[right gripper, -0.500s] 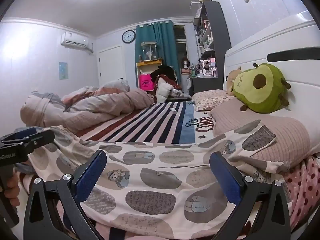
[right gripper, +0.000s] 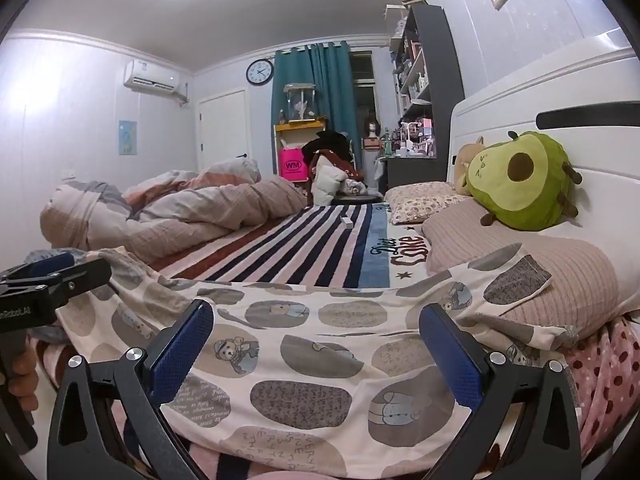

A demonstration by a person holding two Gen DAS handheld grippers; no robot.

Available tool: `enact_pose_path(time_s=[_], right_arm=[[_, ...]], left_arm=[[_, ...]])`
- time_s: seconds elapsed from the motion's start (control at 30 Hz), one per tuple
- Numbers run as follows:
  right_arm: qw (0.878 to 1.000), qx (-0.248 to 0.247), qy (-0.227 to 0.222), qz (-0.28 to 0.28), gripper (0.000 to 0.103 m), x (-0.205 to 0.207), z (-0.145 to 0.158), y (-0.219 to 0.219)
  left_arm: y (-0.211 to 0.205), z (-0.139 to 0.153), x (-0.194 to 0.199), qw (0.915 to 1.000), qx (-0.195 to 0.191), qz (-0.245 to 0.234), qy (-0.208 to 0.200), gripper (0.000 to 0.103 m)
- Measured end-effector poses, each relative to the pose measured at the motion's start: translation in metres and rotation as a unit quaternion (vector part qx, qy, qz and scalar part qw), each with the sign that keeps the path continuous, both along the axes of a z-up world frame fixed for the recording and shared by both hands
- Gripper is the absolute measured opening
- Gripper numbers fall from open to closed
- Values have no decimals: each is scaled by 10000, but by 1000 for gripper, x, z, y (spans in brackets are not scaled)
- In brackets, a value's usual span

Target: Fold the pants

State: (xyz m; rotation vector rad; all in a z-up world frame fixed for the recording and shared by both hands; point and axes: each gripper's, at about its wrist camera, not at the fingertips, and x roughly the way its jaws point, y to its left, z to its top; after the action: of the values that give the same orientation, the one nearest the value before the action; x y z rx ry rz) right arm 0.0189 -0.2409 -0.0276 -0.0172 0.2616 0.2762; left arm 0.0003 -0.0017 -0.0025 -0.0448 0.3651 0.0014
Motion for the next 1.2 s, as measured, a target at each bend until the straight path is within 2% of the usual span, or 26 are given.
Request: enact_pose_path(time_s=[1.2], right_arm=[[9999,-108,-37,-8,103,0,-1,2]], left_arm=[[3,2,0,10000,-42,72,32,102]])
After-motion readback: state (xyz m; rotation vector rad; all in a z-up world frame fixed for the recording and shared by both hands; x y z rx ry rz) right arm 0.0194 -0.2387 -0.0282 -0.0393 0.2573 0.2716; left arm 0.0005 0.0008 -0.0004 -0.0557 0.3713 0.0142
